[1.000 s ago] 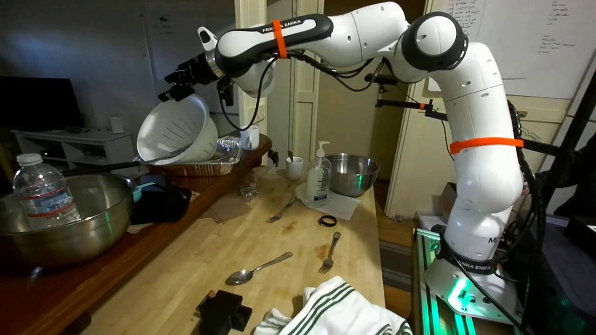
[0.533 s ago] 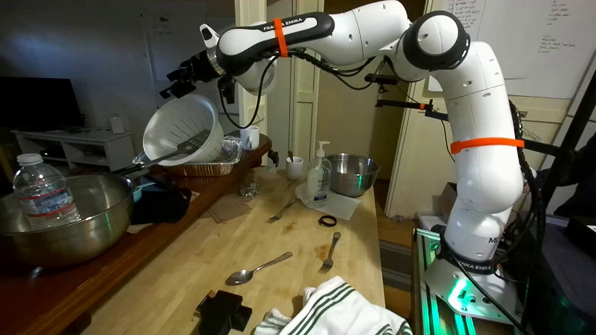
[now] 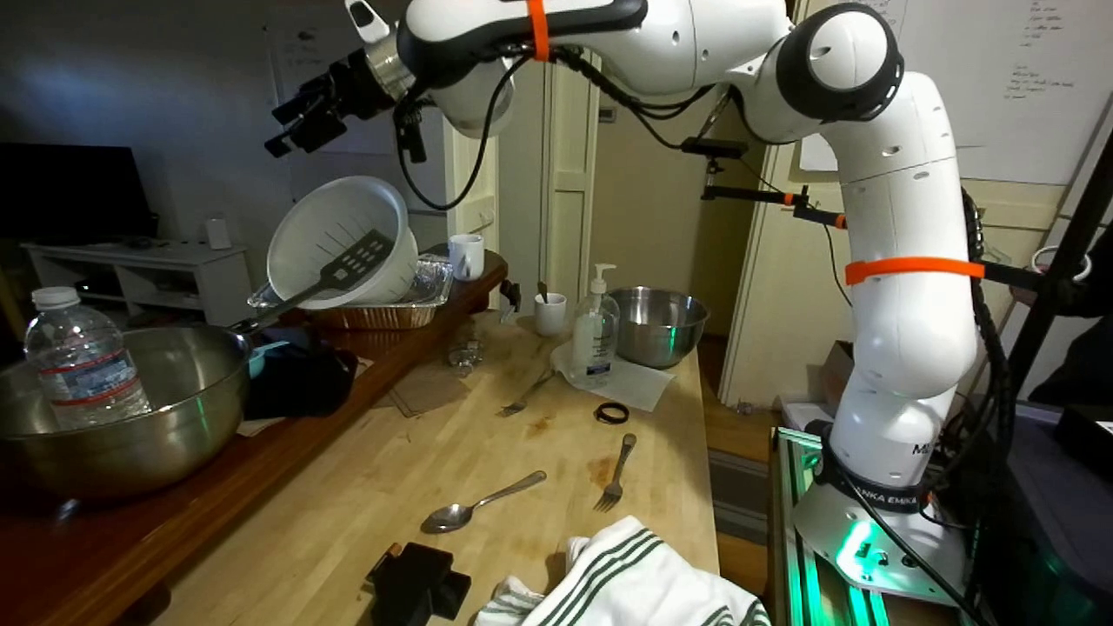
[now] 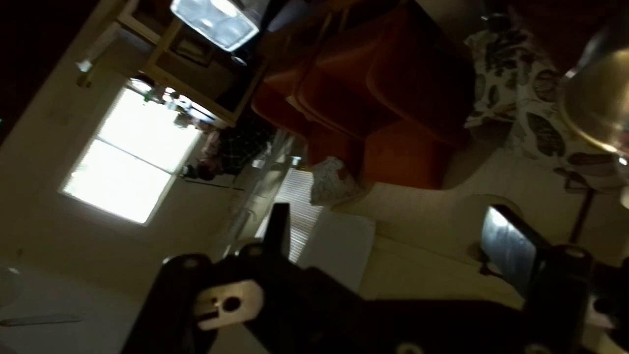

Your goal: Put the spatula inside the dish

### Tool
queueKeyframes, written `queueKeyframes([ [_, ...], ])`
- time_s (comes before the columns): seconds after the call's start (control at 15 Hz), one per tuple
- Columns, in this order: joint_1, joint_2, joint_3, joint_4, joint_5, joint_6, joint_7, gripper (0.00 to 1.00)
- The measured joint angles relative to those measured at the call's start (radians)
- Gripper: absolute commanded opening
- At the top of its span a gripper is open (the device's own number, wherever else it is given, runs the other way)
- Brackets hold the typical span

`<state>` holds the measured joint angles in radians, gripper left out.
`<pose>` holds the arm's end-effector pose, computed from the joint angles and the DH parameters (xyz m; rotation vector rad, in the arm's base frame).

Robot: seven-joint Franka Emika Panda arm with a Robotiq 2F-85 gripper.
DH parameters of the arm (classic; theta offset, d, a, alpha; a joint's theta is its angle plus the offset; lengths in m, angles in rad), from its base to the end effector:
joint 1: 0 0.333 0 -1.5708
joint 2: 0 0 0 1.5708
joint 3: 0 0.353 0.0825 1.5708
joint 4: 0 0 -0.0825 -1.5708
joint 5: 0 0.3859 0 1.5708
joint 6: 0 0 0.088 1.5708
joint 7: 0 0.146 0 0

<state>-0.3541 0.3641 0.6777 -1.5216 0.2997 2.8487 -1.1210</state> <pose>0.7357 0.1368 0.6260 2.3230 1.3334 1.6217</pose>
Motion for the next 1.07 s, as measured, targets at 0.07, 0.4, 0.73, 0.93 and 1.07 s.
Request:
queueKeyframes([
  [0.07, 0.0, -0.02, 0.025, 0.018, 0.0, -0.074, -0.001, 1.0],
  [0.4, -0.008, -0.148, 0.101, 0.114, -0.007, -0.475, -0.018, 1.0],
  [0.73, -0.008, -0.149, 0.1, 0.124, -0.006, -0.49, -0.017, 1.0],
  [0.93, -0.007, -0.141, 0.1, 0.124, -0.006, -0.487, -0.017, 1.0],
  [1.07, -0.007, -0.141, 0.1, 0.124, -0.006, -0.487, -0.017, 1.0],
])
